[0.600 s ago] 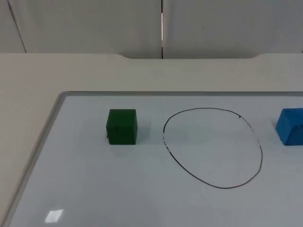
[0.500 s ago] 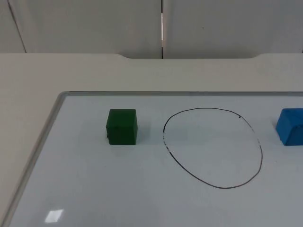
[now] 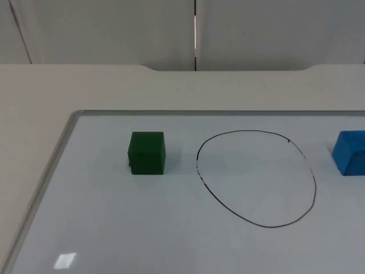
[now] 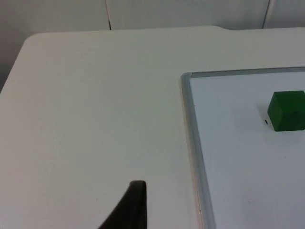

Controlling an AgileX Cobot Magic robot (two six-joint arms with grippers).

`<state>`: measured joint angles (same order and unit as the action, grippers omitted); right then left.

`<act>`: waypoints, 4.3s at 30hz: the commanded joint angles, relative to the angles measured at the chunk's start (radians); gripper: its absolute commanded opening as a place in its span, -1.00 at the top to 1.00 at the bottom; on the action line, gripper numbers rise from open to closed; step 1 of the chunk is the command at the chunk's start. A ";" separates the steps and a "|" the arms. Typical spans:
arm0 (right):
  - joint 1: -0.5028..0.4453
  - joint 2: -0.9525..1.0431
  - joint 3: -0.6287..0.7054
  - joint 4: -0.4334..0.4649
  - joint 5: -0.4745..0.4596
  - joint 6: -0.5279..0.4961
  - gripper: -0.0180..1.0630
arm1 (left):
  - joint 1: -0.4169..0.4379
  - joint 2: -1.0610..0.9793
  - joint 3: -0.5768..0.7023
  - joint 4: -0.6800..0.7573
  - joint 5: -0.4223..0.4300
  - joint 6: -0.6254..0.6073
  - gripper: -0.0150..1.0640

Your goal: Push the two cubes into the marked area.

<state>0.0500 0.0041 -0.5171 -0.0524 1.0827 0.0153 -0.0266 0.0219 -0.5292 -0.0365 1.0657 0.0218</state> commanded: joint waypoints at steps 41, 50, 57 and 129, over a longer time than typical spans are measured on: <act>-0.005 -0.004 0.001 0.003 -0.005 0.000 -0.98 | 0.005 0.389 -0.006 -0.166 -0.282 0.041 -0.84; -0.005 -0.004 0.001 0.003 -0.005 0.000 -0.98 | 0.005 0.518 -0.006 -0.461 -0.339 0.279 0.18; -0.005 -0.004 0.001 0.003 -0.005 0.000 -0.98 | 0.005 0.551 -0.006 -0.697 -0.366 0.524 0.81; -0.005 -0.004 0.001 0.003 -0.005 0.000 -0.98 | -0.313 1.718 -0.291 -1.184 -0.992 0.966 0.98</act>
<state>0.0500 0.0041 -0.5171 -0.0524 1.0827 0.0153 -0.3327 1.7363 -0.8140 -1.2016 0.0853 0.9941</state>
